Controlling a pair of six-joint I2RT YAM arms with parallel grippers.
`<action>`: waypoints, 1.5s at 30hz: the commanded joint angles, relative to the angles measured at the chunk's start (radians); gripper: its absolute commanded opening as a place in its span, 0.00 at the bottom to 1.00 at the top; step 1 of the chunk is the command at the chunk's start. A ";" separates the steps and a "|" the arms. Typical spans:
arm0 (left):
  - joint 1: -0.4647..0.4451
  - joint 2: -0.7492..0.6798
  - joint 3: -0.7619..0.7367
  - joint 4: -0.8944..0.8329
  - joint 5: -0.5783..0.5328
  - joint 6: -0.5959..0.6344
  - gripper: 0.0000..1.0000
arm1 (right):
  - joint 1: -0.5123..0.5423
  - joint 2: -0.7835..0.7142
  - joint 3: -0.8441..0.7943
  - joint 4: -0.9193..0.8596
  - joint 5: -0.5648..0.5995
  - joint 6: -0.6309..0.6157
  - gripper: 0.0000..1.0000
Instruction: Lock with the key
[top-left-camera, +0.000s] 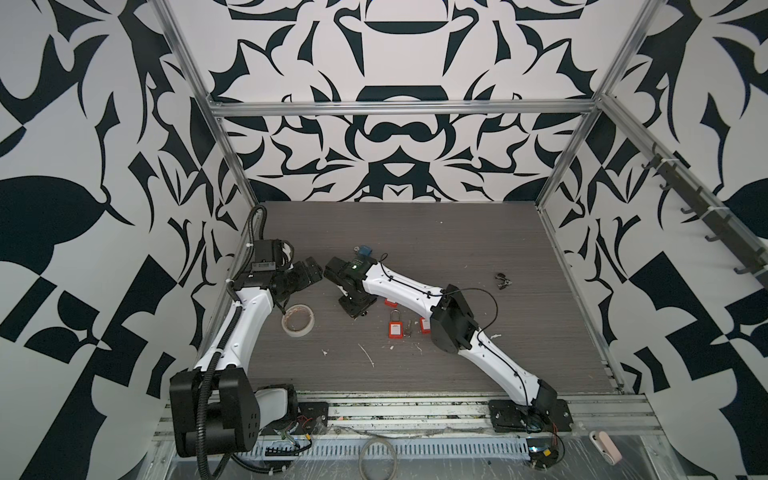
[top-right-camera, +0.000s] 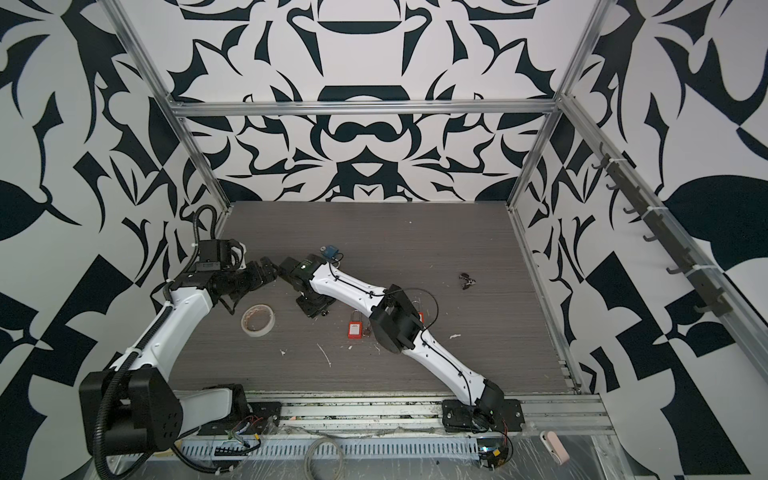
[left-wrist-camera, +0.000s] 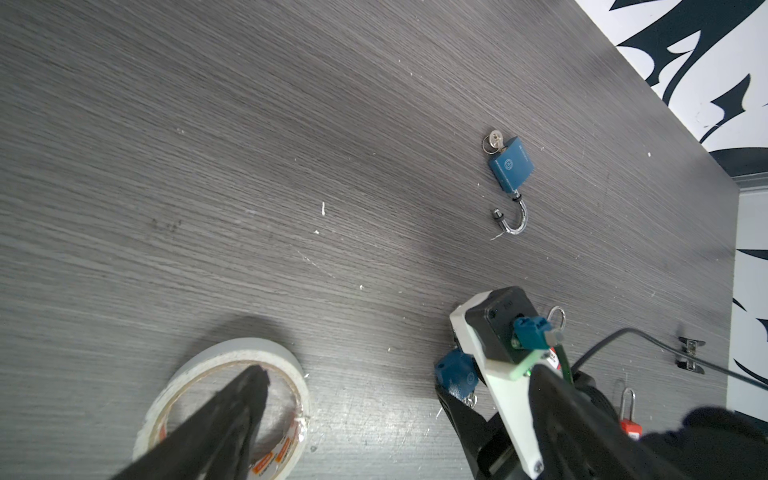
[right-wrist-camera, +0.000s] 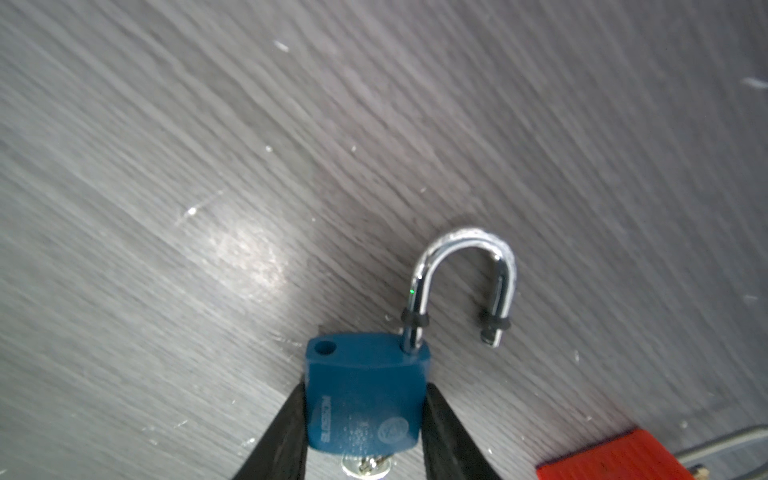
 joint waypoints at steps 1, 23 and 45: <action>0.004 -0.022 -0.011 -0.021 -0.003 0.006 1.00 | 0.004 -0.007 0.023 0.003 0.011 -0.022 0.45; 0.005 -0.072 -0.031 0.072 0.060 0.097 1.00 | -0.019 -0.366 -0.381 0.284 -0.099 -0.354 0.23; -0.123 -0.103 -0.174 0.506 0.429 0.423 0.72 | -0.335 -0.819 -0.703 0.099 -0.551 -0.910 0.23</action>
